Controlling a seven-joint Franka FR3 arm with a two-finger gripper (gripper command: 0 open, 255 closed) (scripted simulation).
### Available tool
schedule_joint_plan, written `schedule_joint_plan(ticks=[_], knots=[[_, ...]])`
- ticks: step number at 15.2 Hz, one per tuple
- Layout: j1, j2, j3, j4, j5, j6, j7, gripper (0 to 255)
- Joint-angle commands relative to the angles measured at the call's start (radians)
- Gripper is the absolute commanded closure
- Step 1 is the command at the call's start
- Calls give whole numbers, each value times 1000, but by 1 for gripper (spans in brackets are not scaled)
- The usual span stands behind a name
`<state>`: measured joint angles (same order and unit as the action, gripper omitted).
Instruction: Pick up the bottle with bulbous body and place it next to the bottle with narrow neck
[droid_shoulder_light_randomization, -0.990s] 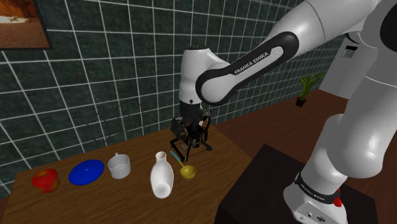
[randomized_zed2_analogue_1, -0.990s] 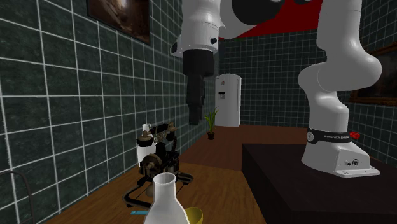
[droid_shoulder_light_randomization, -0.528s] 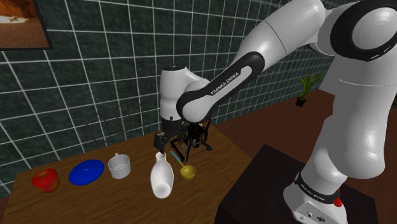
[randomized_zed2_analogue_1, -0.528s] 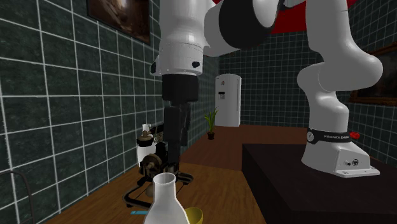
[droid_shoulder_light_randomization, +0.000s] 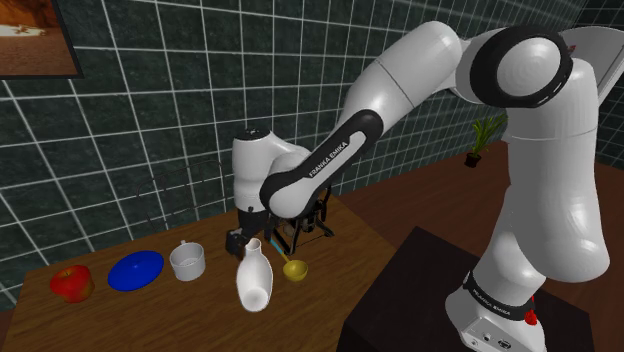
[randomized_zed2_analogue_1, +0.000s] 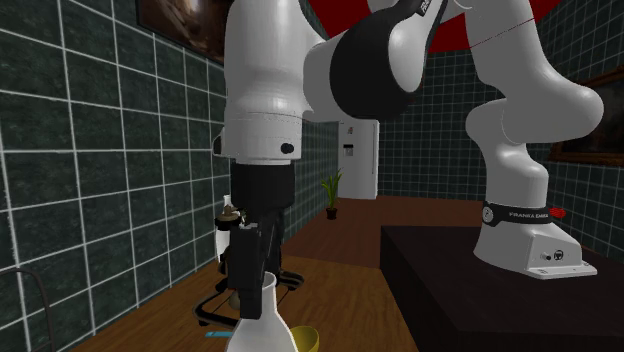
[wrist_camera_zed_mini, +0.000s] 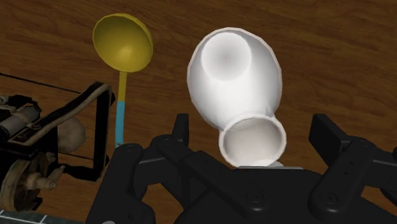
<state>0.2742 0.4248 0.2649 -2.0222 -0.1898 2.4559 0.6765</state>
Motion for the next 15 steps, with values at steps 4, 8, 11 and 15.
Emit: schedule_joint_plan(ticks=[4, 8, 11, 15], knots=[[8, 39, -11, 2, -16, 37, 11, 0], [8, 39, -11, 2, -16, 37, 11, 0], [8, 39, -11, 2, -16, 36, 11, 255], [8, 39, -11, 2, -16, 36, 11, 255]])
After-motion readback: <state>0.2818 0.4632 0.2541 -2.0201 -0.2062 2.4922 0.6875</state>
